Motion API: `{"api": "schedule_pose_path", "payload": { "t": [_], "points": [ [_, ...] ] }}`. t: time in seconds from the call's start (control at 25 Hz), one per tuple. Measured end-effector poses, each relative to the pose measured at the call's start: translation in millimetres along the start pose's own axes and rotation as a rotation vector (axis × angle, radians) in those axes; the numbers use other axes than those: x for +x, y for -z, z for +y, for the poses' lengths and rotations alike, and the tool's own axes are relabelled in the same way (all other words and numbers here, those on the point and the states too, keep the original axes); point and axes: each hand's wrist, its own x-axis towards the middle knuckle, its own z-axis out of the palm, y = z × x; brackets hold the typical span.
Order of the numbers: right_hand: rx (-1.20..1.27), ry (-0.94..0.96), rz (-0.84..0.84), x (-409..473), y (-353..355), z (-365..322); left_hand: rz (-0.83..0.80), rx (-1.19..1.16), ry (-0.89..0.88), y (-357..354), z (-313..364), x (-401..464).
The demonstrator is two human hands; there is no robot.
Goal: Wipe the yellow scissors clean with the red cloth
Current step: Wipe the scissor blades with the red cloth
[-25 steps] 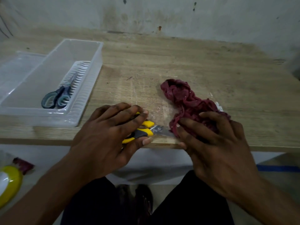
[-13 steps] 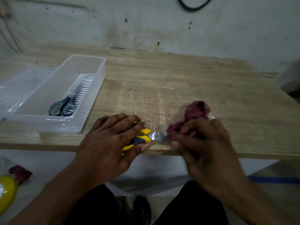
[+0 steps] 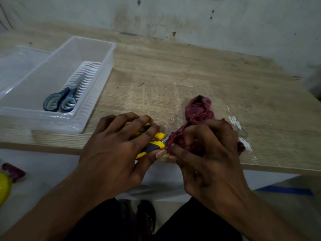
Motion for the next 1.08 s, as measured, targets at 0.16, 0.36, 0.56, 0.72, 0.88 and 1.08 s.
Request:
{"api": "schedule_pose_path", "payload": {
  "t": [0.16,0.36,0.56,0.72,0.88,1.08],
  "points": [
    [0.064,-0.047,0.025,-5,7,16,0.014,-0.003,0.012,-1,2,-3],
    [0.057,-0.001,-0.007,3,6,22,0.003,0.007,0.001,0,-1,1],
    [0.144,0.024,-0.056,4,7,22,0.0,0.017,0.006,-1,1,0],
    [0.39,-0.157,-0.109,7,19,38,-0.002,-0.008,0.0,-1,0,-2],
    [0.244,-0.509,0.071,10,46,88,0.011,-0.011,-0.011,0,0,-2],
    [0.194,-0.598,0.085,7,48,101,0.007,0.018,-0.032,1,-1,-2]
  ]
}}
